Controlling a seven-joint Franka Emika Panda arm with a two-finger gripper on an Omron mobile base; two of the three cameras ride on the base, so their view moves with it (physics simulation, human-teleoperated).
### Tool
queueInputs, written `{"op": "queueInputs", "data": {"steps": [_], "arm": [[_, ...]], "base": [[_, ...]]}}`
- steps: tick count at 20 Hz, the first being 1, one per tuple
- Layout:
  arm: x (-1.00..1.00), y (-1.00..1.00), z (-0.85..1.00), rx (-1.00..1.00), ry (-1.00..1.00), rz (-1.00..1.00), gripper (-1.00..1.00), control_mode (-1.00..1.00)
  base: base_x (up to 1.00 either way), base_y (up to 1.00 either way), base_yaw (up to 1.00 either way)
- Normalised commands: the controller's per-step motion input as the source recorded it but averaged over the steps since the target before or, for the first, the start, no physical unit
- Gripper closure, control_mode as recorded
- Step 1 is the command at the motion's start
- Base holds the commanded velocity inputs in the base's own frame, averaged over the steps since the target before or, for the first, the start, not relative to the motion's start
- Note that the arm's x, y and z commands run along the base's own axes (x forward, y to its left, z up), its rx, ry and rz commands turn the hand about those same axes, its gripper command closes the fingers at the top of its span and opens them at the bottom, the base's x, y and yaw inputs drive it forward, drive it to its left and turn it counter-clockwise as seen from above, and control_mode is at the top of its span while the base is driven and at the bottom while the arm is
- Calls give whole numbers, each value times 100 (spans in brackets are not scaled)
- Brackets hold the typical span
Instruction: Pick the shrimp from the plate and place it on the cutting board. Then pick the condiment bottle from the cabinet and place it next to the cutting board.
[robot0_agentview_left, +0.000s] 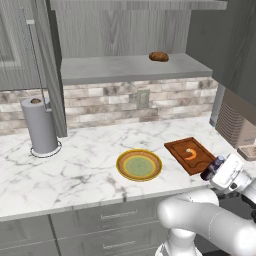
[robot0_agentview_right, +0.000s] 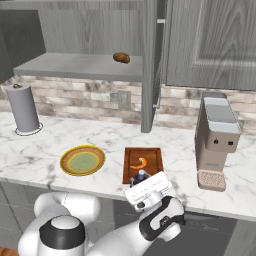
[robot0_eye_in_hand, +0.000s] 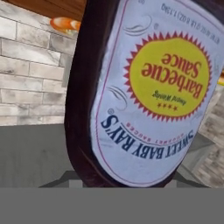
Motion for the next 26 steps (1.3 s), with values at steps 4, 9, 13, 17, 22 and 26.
{"op": "queueInputs", "data": {"steps": [4,9,13,17,22,26], "arm": [[8,0,-29,0,0,0,100,-100],[1,0,-27,0,0,0,100,-100],[0,0,-36,0,-1,0,100,-100],[0,1,-38,0,-3,0,100,-100],[0,0,-39,0,-3,0,100,-100],[0,0,-31,0,-1,0,100,-100]], "base": [[0,0,0],[0,0,0],[0,0,0],[0,0,0],[0,0,0],[0,0,0]]}}
